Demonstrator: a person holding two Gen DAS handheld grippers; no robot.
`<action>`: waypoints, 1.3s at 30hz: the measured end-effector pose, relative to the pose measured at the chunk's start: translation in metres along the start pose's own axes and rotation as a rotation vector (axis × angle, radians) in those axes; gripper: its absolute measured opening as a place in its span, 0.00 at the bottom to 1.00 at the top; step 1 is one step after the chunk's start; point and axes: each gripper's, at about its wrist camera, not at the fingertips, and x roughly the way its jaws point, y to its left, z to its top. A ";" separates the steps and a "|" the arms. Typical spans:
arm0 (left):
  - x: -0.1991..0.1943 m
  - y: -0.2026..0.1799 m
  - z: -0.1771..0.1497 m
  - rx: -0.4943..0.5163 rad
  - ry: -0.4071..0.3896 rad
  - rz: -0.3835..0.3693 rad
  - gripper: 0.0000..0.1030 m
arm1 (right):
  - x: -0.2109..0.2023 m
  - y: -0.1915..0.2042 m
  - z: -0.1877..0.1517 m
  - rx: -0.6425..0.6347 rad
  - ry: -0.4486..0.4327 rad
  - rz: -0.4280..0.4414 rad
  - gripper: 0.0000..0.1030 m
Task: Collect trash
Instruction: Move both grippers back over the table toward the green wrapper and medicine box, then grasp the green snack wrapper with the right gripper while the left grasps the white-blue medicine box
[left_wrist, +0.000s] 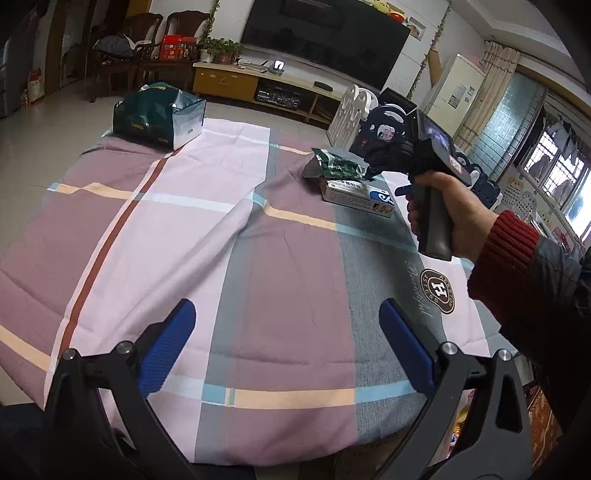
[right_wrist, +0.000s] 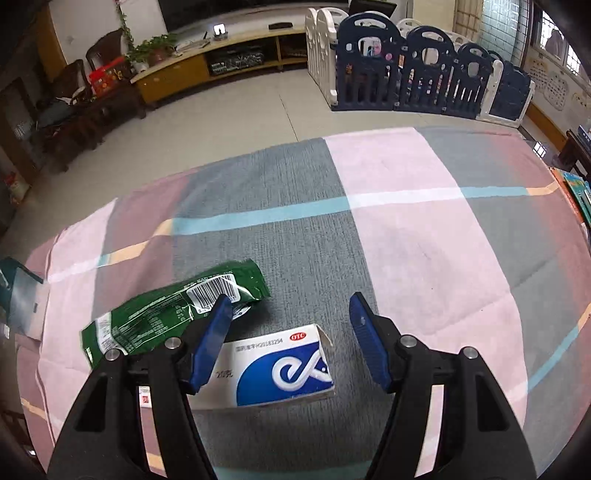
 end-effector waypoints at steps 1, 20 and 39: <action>0.000 0.000 0.000 -0.003 0.001 -0.002 0.96 | 0.005 0.002 0.000 -0.016 0.013 -0.004 0.63; -0.005 0.027 0.002 -0.179 -0.054 0.015 0.96 | -0.064 0.106 -0.036 -0.539 -0.143 0.066 0.89; 0.009 0.006 0.016 0.006 -0.005 -0.026 0.96 | -0.074 0.034 -0.102 -0.313 0.027 0.231 0.01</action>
